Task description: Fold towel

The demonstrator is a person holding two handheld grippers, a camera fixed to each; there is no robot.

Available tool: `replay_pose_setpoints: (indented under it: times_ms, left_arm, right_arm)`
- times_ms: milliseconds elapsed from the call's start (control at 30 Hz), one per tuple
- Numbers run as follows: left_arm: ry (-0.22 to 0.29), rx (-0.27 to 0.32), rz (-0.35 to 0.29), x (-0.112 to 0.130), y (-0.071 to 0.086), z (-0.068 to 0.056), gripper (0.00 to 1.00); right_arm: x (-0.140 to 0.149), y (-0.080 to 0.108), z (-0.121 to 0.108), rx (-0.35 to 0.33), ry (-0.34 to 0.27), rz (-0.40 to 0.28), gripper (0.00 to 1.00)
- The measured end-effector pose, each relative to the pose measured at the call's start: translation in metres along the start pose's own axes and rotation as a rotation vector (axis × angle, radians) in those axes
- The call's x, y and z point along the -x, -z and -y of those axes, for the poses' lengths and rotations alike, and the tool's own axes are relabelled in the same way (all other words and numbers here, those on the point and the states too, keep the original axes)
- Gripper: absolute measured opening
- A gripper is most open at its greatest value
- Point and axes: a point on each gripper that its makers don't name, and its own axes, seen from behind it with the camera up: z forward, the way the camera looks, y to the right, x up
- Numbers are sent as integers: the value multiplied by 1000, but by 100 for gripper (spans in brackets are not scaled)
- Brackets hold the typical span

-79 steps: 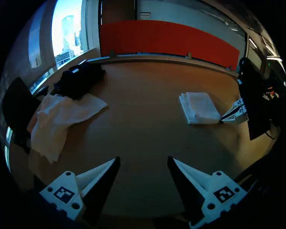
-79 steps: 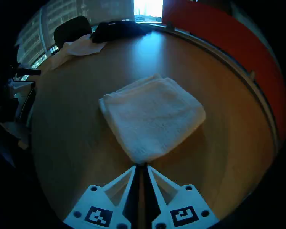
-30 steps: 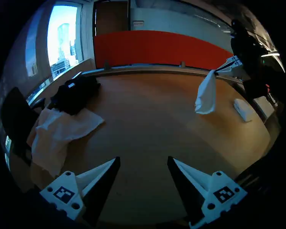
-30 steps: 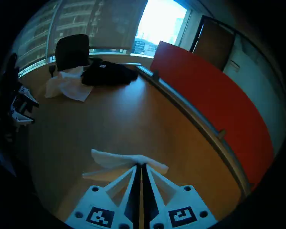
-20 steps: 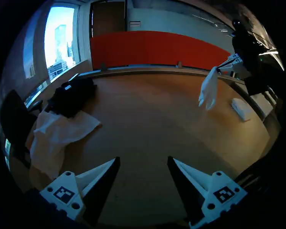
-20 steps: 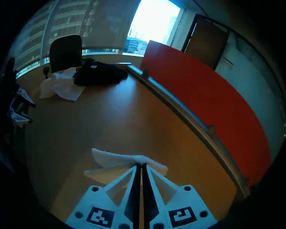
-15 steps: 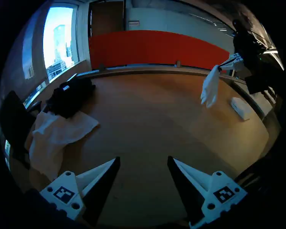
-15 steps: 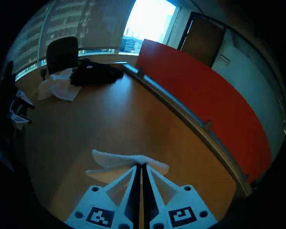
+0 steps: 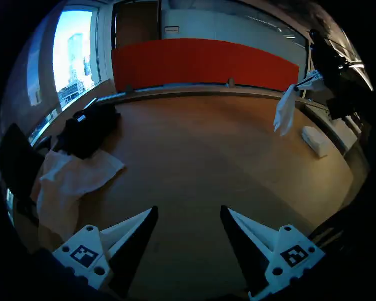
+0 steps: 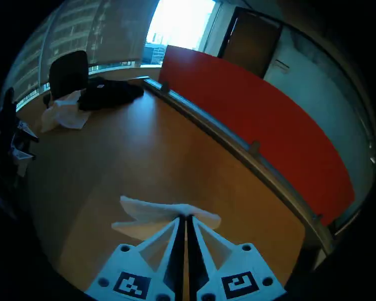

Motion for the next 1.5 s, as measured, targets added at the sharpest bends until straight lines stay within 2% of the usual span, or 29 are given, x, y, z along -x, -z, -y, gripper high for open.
replay_pose_setpoints:
  times_ms: [567,967,1200,1500]
  left_arm:
    - [-18,-1,11,-10,-10,-10,92]
    - [-32,0,18,-17,-14,-17,92]
    - [-38,-1,22,-19,-15,-20,92]
    - [-51,11,24,-23,-19,-29,92]
  right_arm:
    - [53,28,-82,83,-43,76,2]
    - [90,41,-127,131,-76,123,2]
    - [106,48,-146,148,-82,151,2]
    - [128,58,-157,163,-90,186,2]
